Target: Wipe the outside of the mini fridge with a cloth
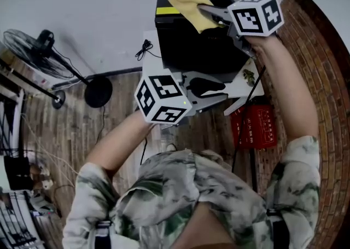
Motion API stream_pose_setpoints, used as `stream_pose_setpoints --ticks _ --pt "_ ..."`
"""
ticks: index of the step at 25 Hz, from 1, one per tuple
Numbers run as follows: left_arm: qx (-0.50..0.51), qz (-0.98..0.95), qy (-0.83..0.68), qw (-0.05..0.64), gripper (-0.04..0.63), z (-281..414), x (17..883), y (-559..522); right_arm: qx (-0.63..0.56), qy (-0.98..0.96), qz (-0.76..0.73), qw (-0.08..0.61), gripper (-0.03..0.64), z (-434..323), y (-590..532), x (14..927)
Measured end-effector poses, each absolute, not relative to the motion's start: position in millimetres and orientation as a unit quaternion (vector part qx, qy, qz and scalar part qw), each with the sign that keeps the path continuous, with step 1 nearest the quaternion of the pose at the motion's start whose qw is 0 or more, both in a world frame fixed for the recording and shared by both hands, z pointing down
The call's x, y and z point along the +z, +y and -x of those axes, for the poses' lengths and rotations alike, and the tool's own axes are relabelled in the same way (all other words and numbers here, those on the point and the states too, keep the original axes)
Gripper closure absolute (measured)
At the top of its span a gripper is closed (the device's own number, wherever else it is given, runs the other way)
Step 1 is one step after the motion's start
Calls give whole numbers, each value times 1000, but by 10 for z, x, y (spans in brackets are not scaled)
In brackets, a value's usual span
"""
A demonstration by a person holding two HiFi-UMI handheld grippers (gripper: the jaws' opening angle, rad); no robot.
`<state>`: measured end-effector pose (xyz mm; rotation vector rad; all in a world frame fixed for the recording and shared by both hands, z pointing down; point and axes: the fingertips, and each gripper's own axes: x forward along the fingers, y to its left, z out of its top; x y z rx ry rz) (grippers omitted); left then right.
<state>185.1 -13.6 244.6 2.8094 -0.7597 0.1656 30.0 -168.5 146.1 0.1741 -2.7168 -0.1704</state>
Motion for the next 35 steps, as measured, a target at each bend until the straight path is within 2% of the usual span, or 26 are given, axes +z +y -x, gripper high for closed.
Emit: stream_pose_setpoints --ticks 7,12,35 --pt "45 -958 -261 113 509 -1577 2478 -474 -68 -962 -49 260 531 402 -2101 1726" --pt "42 -958 -258 117 509 -1503 2457 -692 -67 -950 -57 299 531 455 -2439 1880" --pt "52 -969 -213 113 509 -1993 2388 -1472 -39 -900 -222 374 532 -1492 -4341 2030"
